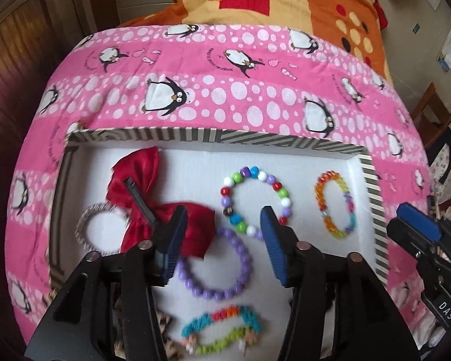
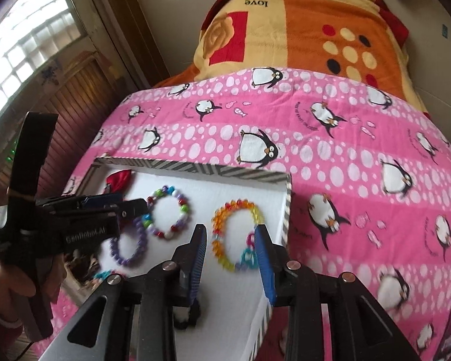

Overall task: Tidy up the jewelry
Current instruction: 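Lower both bracelets into the white box and open both tools, then withdraw both tools toward the blue bead bracelet and white fluffy scrunchie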

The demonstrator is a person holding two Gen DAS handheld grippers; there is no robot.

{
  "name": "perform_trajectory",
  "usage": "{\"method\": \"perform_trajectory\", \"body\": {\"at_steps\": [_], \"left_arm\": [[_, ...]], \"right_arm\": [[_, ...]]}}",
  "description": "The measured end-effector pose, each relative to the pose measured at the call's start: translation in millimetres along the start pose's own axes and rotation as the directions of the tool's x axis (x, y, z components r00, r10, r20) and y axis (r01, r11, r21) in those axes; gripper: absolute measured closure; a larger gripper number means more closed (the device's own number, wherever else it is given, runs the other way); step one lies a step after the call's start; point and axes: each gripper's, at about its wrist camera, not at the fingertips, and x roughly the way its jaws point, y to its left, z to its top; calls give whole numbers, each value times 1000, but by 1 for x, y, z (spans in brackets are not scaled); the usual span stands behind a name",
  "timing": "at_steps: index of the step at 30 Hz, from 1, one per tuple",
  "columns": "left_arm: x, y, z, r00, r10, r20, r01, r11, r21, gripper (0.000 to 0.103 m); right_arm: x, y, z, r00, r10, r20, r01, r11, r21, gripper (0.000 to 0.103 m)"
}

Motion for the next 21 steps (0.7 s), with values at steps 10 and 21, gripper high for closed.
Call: {"method": "perform_trajectory", "body": {"at_steps": [10,21], "left_arm": [[-73,-17,-52,997,-68,48,66,996,52,42],[-98,-28,-136,998,-66,16,64,993,96,42]], "right_arm": [[-64,26,-55,999,-32,-1,32,999,-39,61],[-95,40,-130,999,-39,-36,38,999,-25,61]]}}
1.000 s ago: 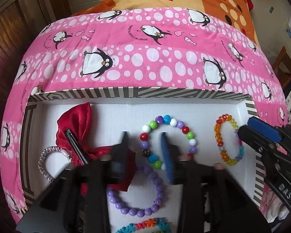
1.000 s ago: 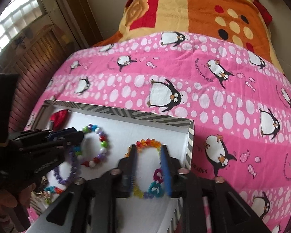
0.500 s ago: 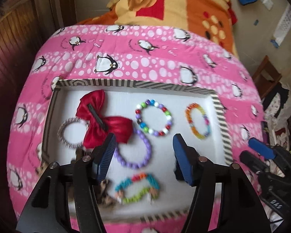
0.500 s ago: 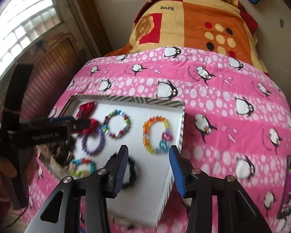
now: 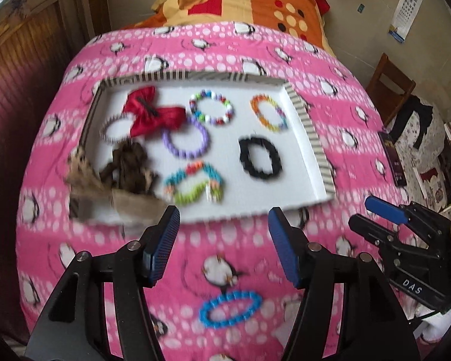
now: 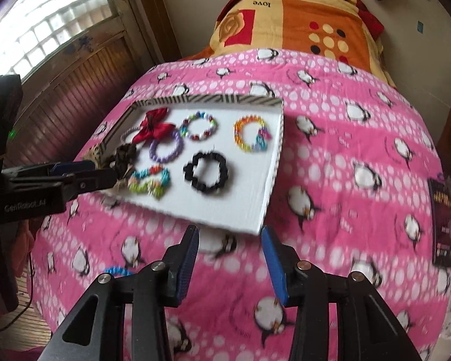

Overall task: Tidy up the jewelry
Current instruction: 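Withdraw both tools toward the blue bead bracelet and white fluffy scrunchie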

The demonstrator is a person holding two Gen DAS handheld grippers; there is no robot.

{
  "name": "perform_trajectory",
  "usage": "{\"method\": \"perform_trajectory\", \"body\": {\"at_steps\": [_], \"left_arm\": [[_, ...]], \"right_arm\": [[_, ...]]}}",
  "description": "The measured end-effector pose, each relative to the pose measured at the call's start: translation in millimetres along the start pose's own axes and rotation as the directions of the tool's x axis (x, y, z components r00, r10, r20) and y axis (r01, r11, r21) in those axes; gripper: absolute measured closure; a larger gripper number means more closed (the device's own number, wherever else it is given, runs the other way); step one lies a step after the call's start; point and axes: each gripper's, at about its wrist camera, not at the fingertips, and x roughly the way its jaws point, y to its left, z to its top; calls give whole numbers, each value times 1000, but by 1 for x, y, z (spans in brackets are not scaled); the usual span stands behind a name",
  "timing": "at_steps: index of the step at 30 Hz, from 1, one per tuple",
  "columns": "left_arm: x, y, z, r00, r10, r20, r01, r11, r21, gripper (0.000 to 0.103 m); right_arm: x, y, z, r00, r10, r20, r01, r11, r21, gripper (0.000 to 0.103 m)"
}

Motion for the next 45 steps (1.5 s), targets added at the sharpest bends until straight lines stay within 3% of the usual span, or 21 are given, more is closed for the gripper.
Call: {"method": "perform_trajectory", "body": {"at_steps": [17,26,38,45], "left_arm": [[-26,7,-70,1000,11,-7,-12,997,-71,42],[-31,8,-101,997,71,1,-71,995,-73,42],[-30,8,-128,993,121,2,-120,990,-74,42],[-30,14,-134,994,110,7,-109,989,-104,42]], "right_arm": [[-27,16,-54,1000,0,-28,-1,1000,-16,61],[-32,23,-77,999,-3,-48,2,1000,-18,61],[-35,39,-103,996,15,-82,-18,999,-30,61],[-35,48,-113,995,23,-98,-28,998,-52,61]]}}
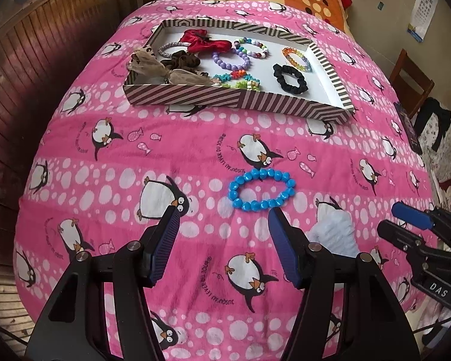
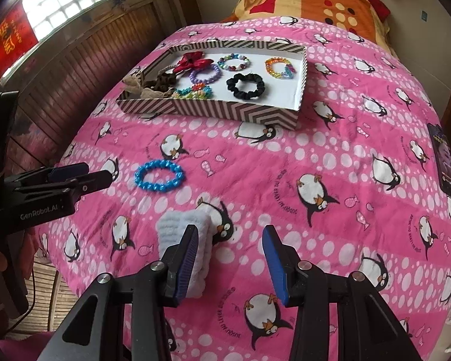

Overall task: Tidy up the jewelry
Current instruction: 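Withdraw both tools toward the blue bead bracelet and white fluffy scrunchie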

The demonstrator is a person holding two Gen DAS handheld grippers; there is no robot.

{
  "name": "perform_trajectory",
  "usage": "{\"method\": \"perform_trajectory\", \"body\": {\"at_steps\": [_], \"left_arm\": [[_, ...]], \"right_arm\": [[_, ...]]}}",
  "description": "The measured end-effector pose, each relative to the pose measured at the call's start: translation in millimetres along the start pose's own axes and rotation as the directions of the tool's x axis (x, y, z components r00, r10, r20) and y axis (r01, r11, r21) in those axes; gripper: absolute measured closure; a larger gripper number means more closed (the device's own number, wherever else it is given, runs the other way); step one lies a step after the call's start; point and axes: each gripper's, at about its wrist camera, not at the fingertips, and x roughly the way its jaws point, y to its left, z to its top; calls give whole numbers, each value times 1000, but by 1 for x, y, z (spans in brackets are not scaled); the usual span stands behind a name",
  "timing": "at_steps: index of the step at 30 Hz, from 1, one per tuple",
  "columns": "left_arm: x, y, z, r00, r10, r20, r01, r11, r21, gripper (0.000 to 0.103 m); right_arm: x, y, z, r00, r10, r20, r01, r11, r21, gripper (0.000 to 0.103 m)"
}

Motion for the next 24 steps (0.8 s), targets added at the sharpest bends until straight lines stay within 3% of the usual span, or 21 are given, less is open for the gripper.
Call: {"method": "perform_trajectory", "body": {"at_steps": [24], "left_arm": [[12,7,-1,1000,0,-30,0,1000,-7,42]], "right_arm": [[23,14,-10,997,48,-64,-49,999,-17,60]]}}
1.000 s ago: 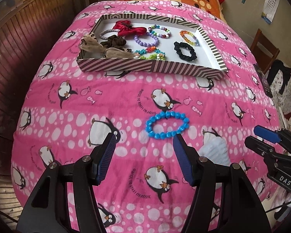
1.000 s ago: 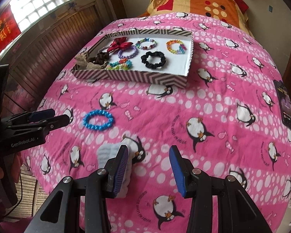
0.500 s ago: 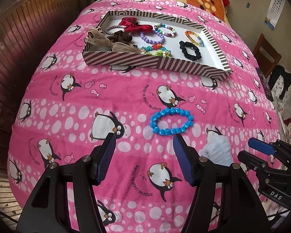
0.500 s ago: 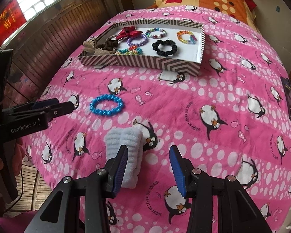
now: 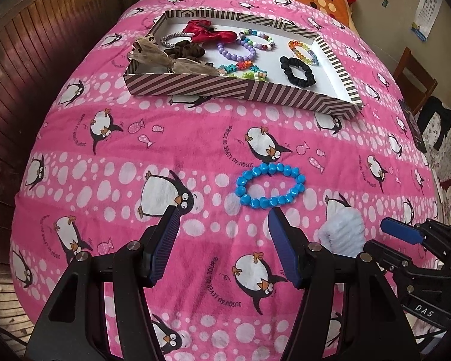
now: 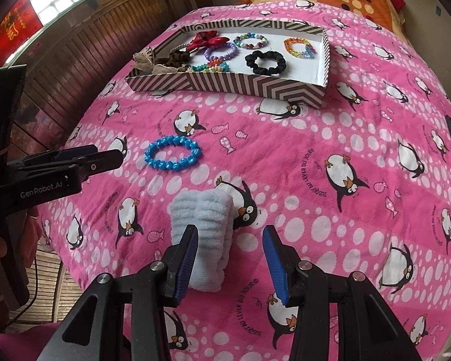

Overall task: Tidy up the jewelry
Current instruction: 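Withdraw both tools toward the blue bead bracelet and white fluffy scrunchie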

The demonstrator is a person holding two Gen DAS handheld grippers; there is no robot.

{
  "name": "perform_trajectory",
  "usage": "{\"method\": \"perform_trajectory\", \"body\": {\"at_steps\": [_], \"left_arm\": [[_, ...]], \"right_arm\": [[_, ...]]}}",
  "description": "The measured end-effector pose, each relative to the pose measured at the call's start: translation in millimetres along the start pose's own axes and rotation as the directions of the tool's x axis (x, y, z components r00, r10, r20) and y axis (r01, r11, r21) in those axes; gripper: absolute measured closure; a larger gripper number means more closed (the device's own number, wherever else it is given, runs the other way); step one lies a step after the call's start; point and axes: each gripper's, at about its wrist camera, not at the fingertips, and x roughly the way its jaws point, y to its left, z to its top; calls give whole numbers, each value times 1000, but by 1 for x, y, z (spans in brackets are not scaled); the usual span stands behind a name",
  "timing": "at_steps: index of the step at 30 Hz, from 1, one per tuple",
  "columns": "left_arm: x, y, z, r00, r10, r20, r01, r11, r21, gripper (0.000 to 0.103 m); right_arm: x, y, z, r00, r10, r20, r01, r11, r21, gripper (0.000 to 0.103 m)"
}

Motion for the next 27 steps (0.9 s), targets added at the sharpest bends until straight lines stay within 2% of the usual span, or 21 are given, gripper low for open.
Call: {"method": "perform_trajectory", "body": {"at_steps": [11,27], "left_arm": [[15,7,8,991,-122,-63,117,990,-73,42],[40,-2,18,995,-38,-90,37,999,-5,42]], "right_arm": [[10,3,-6,999,33,-27,-33,999,9,60],[22,14,-4,994,98,-48,-98,995,-12,60]]}}
